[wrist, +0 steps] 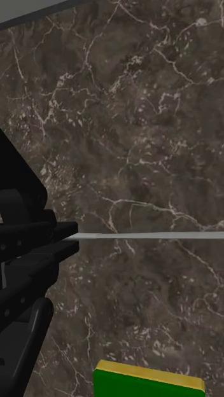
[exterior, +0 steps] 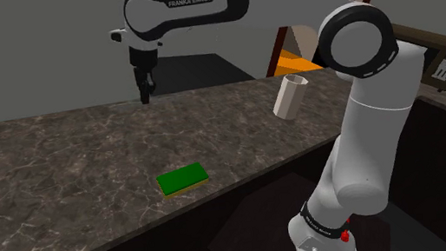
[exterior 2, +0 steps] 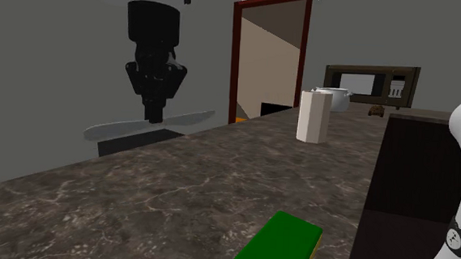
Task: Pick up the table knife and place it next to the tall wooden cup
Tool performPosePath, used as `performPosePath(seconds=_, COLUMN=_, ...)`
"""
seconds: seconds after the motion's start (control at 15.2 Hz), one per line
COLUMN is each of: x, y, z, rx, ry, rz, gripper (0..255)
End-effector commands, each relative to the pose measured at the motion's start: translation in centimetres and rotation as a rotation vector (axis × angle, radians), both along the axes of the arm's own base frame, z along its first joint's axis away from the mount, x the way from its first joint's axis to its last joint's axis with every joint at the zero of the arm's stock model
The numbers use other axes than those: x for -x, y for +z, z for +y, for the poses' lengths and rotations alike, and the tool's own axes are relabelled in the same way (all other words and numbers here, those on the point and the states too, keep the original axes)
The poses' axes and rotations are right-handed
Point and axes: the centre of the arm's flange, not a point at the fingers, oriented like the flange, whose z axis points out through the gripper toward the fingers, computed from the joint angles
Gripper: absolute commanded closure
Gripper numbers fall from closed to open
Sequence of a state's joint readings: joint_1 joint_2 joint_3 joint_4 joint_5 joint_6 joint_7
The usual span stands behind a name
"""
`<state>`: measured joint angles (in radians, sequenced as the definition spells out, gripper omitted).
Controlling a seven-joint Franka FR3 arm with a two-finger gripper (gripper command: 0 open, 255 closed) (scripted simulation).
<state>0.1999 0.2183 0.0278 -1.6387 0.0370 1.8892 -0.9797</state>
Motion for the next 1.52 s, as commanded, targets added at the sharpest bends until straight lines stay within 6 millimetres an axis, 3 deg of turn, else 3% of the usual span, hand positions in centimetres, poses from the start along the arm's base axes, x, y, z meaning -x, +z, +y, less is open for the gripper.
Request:
performPosePath(seconds=0.0, x=0.1, y=1.1, z=0.0, rx=0.000, ry=0.000, rz=0.000, gripper=255)
performPosePath(seconds=1.45, x=0.1, y=12.3, z=0.0, rx=0.000, ry=0.000, rz=0.000, gripper=255)
